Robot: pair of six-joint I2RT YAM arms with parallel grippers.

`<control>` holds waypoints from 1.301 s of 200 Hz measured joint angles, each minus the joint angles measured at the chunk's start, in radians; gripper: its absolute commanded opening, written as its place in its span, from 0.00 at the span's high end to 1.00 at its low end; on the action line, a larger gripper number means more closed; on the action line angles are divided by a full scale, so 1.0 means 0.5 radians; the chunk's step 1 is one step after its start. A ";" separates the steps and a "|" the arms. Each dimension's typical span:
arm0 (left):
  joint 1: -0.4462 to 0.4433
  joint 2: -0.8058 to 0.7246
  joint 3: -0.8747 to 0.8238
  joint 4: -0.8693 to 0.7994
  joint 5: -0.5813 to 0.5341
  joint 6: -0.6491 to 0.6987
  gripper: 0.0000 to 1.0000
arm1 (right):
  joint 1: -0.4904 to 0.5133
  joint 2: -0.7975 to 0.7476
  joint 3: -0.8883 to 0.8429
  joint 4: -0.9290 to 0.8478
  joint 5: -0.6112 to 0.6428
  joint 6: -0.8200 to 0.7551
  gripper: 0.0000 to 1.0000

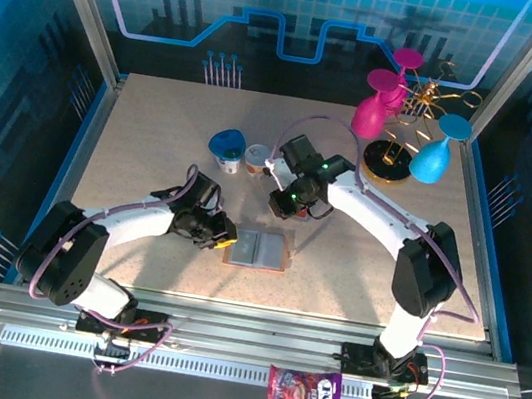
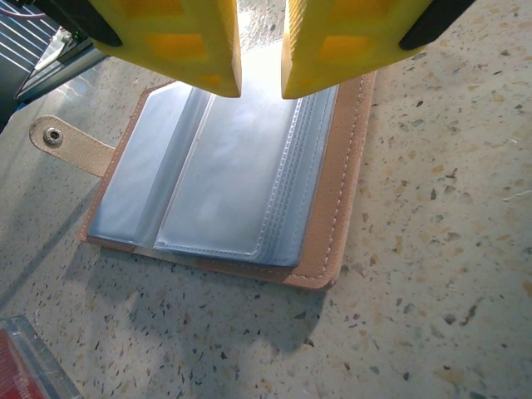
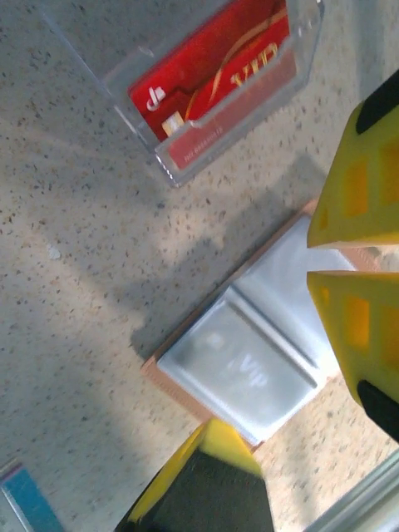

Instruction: Take the credit cards out of the card holder

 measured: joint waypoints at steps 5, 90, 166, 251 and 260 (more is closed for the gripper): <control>0.000 0.002 0.000 0.002 0.000 0.000 0.79 | 0.005 -0.024 -0.043 0.047 -0.015 0.060 0.89; 0.000 0.028 -0.010 0.016 0.000 0.037 0.81 | 0.066 -0.137 -0.423 0.508 -0.262 0.858 0.94; 0.000 0.053 -0.060 0.043 -0.007 0.045 0.87 | 0.067 -0.066 -0.539 0.718 -0.528 1.118 0.86; 0.000 0.095 -0.092 0.057 -0.023 0.051 0.90 | 0.067 0.062 -0.539 0.771 -0.594 1.190 0.79; 0.000 0.095 -0.092 0.057 -0.023 0.052 0.90 | 0.067 0.076 -0.539 0.780 -0.605 1.199 0.78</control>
